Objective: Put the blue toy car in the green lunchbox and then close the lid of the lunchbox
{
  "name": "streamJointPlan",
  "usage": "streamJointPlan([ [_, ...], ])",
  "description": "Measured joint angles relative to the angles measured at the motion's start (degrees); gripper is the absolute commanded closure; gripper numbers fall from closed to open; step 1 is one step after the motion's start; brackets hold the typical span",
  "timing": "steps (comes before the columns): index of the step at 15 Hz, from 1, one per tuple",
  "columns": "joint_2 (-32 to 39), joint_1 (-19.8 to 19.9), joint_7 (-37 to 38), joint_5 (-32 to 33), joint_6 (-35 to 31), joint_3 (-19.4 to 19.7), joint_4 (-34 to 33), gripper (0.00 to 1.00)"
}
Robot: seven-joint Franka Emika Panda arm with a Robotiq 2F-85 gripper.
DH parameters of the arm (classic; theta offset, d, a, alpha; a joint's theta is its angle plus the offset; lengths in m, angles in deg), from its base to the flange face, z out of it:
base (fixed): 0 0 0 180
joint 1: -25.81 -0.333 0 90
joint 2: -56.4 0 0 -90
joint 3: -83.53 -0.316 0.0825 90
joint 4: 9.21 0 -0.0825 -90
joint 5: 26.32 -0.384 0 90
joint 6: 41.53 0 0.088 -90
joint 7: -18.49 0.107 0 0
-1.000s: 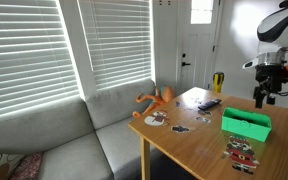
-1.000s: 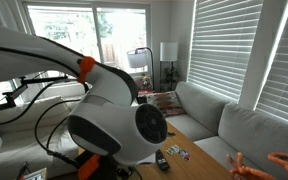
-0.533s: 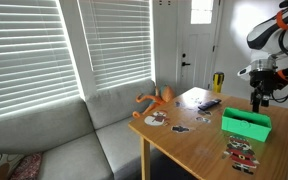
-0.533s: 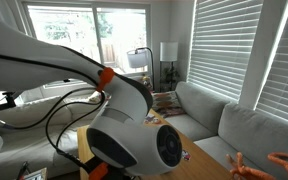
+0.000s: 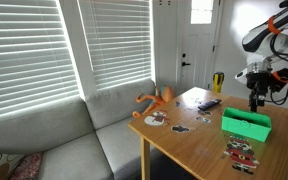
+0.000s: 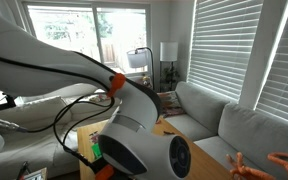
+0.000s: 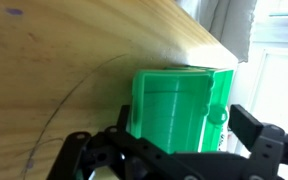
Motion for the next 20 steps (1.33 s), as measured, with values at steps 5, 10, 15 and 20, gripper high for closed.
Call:
streamJointPlan([
  [5,1.6,0.0,1.6,-1.4,0.9,-1.1,-1.2,0.00],
  [10,2.5,0.2,3.1,-1.4,1.3,-1.7,-1.7,0.00],
  [15,3.7,0.6,3.7,-1.4,3.0,-2.3,-2.3,0.00],
  [20,4.6,1.2,3.7,-2.5,5.6,-2.5,-3.1,0.00],
])
